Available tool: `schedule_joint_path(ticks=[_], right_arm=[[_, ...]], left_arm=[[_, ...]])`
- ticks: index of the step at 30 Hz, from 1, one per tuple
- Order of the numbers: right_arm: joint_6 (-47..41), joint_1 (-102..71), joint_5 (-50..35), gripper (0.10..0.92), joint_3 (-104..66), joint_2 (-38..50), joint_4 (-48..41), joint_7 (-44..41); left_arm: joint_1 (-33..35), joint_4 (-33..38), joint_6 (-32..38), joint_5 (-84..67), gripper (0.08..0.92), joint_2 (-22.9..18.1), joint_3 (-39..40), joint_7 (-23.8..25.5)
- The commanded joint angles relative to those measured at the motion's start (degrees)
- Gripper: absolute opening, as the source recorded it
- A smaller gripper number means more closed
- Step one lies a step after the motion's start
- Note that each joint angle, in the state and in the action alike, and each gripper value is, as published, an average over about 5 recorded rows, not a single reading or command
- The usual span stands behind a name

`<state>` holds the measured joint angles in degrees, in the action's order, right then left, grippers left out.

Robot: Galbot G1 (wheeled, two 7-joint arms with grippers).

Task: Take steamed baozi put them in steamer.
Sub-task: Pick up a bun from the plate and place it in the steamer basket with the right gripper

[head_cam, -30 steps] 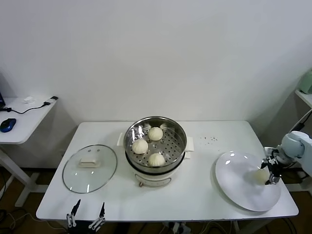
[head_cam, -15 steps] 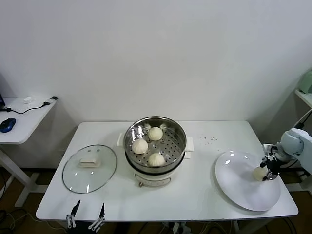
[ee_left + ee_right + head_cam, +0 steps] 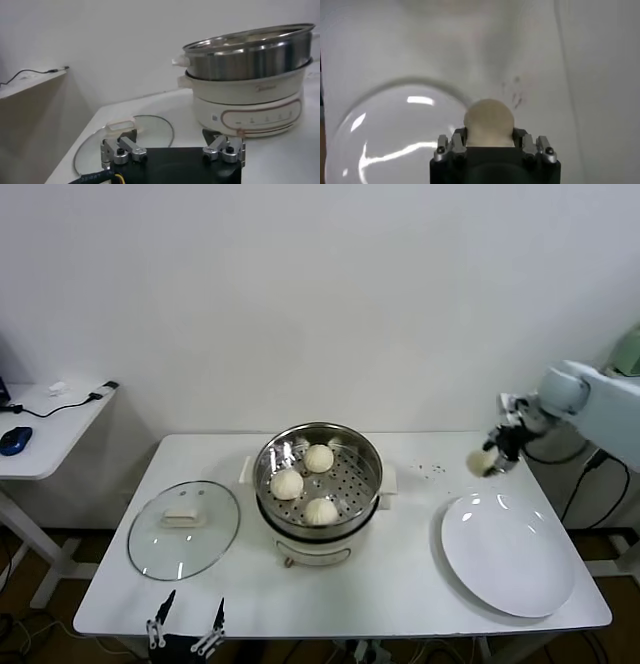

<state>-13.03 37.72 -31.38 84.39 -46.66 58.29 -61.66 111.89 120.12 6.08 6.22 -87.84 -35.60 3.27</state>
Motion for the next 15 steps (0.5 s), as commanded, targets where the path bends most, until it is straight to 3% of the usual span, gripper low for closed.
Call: schedule_joint_path(ticks=[1, 15], right_arm=[[-3.74, 17.67, -22.85, 0.602, 15.94, -18.7, 1.13, 1.62], [-7.04, 10.93, -26.76, 0.602, 18.54, -32.51, 3.7, 7.22]], left_arm=[[0.18, 0.19, 0.42, -0.45, 0.823, 1.0, 1.22, -0.17], [-0.31, 0.42, 0.74, -1.93, 0.823, 2.95, 0.84, -0.54]])
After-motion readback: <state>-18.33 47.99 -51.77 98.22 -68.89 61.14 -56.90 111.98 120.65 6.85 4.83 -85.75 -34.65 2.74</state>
